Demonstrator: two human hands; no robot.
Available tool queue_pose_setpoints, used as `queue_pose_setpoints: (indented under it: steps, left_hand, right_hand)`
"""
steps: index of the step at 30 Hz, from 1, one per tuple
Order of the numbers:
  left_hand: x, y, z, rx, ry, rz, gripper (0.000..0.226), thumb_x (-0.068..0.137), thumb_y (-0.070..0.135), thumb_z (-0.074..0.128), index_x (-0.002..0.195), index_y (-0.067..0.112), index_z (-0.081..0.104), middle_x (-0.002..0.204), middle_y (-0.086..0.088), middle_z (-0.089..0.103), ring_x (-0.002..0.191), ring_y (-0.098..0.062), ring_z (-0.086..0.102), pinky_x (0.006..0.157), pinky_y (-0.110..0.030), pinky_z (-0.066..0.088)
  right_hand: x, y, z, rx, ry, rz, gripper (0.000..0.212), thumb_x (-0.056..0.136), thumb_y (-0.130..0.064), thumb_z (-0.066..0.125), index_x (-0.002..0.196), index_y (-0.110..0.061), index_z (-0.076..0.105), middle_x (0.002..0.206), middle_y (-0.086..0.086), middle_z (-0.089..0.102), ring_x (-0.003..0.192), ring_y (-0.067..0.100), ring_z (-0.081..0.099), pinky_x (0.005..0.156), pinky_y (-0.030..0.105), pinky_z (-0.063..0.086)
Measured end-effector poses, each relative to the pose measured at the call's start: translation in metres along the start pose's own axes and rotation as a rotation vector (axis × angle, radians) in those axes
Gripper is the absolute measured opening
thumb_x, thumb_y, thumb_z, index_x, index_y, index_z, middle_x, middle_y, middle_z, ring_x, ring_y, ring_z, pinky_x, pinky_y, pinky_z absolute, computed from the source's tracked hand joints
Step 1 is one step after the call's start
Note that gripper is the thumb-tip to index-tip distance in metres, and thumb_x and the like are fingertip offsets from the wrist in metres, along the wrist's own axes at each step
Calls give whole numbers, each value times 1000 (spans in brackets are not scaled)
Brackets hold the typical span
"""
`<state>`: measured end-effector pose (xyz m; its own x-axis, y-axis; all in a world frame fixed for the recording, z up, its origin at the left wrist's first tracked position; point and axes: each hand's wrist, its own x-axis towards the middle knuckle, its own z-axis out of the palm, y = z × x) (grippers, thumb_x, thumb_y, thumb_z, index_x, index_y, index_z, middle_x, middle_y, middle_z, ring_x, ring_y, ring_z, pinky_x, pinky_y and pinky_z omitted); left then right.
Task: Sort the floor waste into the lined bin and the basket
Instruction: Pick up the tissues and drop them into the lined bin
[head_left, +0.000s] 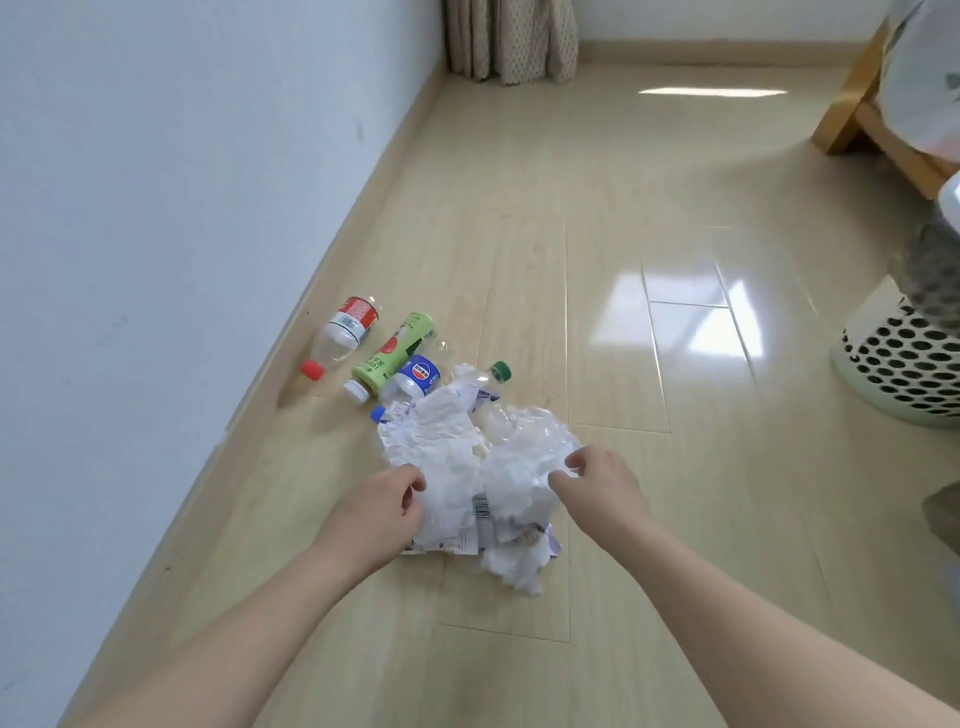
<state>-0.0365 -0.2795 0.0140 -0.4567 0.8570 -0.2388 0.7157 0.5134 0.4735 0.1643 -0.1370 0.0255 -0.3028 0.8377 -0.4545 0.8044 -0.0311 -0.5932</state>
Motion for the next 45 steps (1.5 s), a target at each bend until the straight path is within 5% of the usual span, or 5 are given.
queue_pose_setpoints:
  steps: [5, 17, 25, 31, 45]
  left_hand:
    - [20, 1, 11, -169, 131, 10, 16, 90, 16, 51, 102, 24, 59, 84, 8, 55, 65, -5, 50, 59, -23, 40]
    - [41, -13, 31, 310, 131, 240, 52, 72, 54, 46, 119, 33, 51, 114, 6, 45, 103, -20, 41, 83, -33, 25]
    - [31, -4, 41, 358, 254, 334, 26, 78, 34, 39, 69, 27, 62, 66, 12, 58, 73, -19, 54, 69, -33, 23]
    - [13, 6, 4, -582, 28, -49, 19, 90, 13, 66, 78, 26, 74, 80, 5, 74, 72, -8, 63, 71, -23, 47]
    - [-28, 35, -16, -186, -215, -44, 15, 83, 14, 63, 97, 19, 59, 87, 14, 55, 84, -16, 58, 66, -26, 45]
  right_hand:
    - [8, -21, 28, -274, -9, -61, 50, 86, -52, 50, 125, -21, 53, 126, -1, 47, 124, 21, 37, 95, 32, 36]
    - [-5, -28, -2, -633, 336, -439, 33, 98, -24, 37, 67, -15, 43, 63, -4, 38, 66, 23, 43, 62, 30, 25]
    - [-16, -29, -30, 225, 131, -166, 28, 94, -20, 43, 69, -7, 38, 63, -1, 34, 56, 14, 28, 49, 25, 24]
    - [-25, -44, -31, 486, -144, 52, 19, 93, -19, 49, 78, -8, 52, 75, 5, 49, 67, 20, 48, 62, 32, 49]
    - [-66, -31, -54, 153, -223, -120, 19, 92, -19, 44, 76, -11, 47, 74, 6, 40, 68, 21, 37, 64, 31, 30]
